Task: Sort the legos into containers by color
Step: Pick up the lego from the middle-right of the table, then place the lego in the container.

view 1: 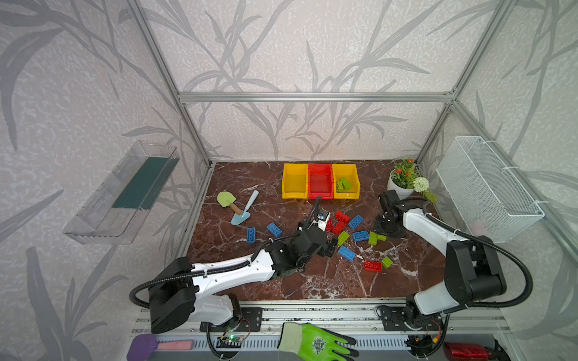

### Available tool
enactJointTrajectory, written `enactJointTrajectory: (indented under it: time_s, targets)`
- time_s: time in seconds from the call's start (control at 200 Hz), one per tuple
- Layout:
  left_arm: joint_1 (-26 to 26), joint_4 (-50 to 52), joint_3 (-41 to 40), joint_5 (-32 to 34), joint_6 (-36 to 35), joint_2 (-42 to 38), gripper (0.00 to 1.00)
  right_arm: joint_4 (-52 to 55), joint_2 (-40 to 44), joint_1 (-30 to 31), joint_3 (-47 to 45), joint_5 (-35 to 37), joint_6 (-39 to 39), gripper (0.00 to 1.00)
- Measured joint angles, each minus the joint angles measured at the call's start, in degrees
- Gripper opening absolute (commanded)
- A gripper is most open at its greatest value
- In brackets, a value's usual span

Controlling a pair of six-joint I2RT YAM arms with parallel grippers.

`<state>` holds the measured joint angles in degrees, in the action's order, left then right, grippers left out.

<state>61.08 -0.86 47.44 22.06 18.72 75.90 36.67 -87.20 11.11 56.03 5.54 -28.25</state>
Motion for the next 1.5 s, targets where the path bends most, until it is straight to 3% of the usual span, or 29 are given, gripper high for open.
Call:
enactJointTrajectory:
  time_s: [0.255, 0.45, 0.805, 1.045, 1.265, 1.499]
  targets:
    - [-7.0, 0.9, 0.2, -2.3, 1.5, 0.0, 0.99, 0.5, -4.4, 2.9, 18.0, -3.3, 2.0, 0.21]
    - [-11.3, 3.4, 1.9, -2.5, 2.1, 0.0, 0.99, 0.7, -19.8, 4.4, 36.0, -5.8, 4.0, 0.22]
    - [-12.9, 8.3, 6.4, -2.3, 2.5, 1.5, 0.99, 4.6, -42.8, 4.7, 63.0, -7.5, 7.2, 0.23]
    - [-13.2, 10.3, 6.9, -1.9, 2.8, 2.1, 0.99, 10.2, -53.3, 4.7, 78.6, -7.5, 8.7, 0.56]
    - [-13.2, 10.8, 6.9, -1.8, 3.6, 1.7, 0.99, 12.7, -51.9, 4.8, 77.9, -6.6, 8.8, 0.59]
    - [-13.1, 10.3, 4.2, -3.8, 4.7, -3.2, 0.99, 7.4, -30.8, 5.1, 47.7, -4.6, 8.3, 0.58]
